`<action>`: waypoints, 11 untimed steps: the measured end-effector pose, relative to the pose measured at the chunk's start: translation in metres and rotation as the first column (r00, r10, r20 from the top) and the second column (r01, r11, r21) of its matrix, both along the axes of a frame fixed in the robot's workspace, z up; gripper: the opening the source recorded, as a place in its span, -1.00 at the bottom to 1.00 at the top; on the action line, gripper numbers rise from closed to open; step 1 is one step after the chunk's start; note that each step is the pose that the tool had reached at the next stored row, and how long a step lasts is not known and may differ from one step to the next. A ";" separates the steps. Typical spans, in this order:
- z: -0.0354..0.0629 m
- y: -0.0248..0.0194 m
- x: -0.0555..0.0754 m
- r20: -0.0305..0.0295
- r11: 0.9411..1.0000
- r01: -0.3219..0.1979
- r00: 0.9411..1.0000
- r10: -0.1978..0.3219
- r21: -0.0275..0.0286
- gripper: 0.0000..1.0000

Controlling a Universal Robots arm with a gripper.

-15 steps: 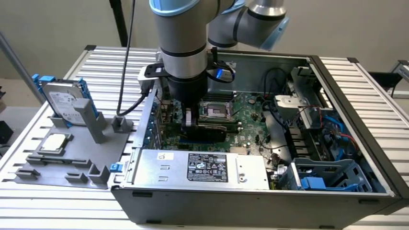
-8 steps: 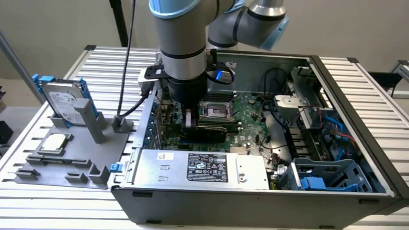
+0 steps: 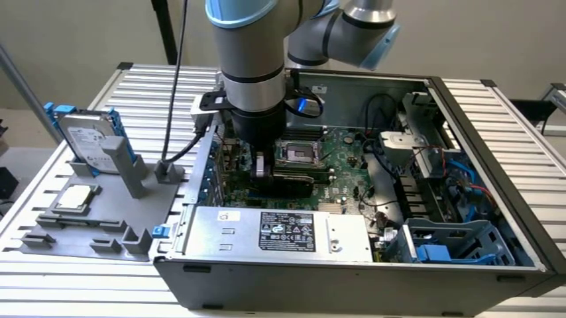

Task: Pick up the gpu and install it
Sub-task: 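Press down on the gpu until it lock into place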

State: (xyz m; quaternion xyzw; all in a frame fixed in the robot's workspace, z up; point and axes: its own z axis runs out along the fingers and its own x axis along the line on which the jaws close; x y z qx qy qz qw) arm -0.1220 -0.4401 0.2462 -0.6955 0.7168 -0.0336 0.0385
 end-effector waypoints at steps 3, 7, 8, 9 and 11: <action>0.0062 -0.0001 0.000 0.000 1.000 0.000 1.000 0.000 -0.001 -0.33; 0.0243 -0.0002 0.000 -0.001 1.000 -0.001 1.000 0.001 -0.001 -0.33; 0.0288 -0.0001 0.000 -0.001 1.000 -0.001 1.000 0.001 -0.001 -0.33; 0.0334 -0.0002 0.001 -0.001 1.000 -0.001 1.000 0.001 -0.001 -0.33; 0.0424 -0.0002 0.001 -0.003 1.000 -0.001 1.000 0.001 -0.001 -0.33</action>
